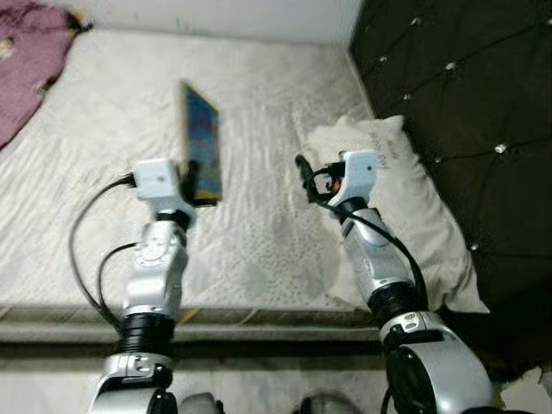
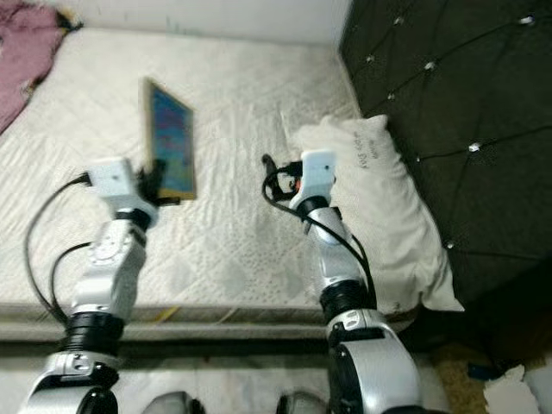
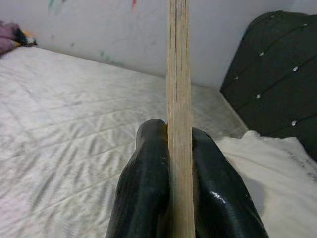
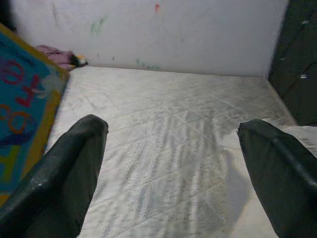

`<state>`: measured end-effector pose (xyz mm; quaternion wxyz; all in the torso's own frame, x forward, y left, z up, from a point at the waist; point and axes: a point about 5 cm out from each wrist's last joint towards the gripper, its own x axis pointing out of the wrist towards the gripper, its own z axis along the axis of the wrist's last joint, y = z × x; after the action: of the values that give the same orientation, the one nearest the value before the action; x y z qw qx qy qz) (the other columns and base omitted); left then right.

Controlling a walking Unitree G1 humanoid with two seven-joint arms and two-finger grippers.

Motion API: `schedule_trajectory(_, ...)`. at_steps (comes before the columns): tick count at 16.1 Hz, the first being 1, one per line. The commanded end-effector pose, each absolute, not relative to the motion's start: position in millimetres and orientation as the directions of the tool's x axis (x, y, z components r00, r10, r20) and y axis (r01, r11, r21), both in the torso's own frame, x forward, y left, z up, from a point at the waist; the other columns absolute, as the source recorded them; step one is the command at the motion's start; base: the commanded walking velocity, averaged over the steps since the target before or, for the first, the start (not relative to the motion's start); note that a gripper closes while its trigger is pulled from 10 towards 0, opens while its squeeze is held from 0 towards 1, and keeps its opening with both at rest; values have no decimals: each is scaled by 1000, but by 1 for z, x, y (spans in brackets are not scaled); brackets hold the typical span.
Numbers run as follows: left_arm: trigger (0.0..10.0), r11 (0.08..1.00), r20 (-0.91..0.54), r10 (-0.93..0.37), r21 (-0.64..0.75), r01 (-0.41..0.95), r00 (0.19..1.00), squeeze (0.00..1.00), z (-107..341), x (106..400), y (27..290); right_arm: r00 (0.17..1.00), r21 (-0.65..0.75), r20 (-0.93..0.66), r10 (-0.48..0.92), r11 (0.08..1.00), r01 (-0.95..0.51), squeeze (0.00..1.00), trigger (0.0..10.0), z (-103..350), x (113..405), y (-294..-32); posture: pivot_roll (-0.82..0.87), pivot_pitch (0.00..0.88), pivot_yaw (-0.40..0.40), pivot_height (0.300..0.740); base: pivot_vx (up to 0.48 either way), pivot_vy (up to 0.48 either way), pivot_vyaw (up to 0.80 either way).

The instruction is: Clean up the room

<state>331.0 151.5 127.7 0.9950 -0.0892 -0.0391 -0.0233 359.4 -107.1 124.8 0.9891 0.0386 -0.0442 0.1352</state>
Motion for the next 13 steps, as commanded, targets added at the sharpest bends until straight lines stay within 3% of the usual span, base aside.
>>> schedule_trajectory(1, 10000, 978, 124, -90, -174, 111, 988, 0, 138, 334, 135, 966, 58, 100, 237, 968, -243, 0, 10000, 126, 361, -117, 31, 0, -57, 740, 0, 0, 0)
schedule_trajectory(6, 10000, 980, 98, -65, -183, 82, 993, 0, 136, 335, 136, 968, 64, 97, 232, 969, -238, 0, 10000, 126, 361, -117, 32, 0, -58, 740, 0, 0, 0)
schedule_trajectory(11, 10000, 976, 57, -44, -208, 55, 997, 0, 129, 334, 134, 972, 75, 87, 218, 972, -225, 0, 10000, 121, 356, -121, 18, 0, -50, 740, 0, 0, -748)
schedule_trajectory(13, 10000, 981, 28, -42, -186, 47, 999, 0, 125, 333, 131, 974, 75, 83, 213, 973, -219, 0, 10000, 118, 354, -123, 23, 0, -56, 740, 0, 0, 0)
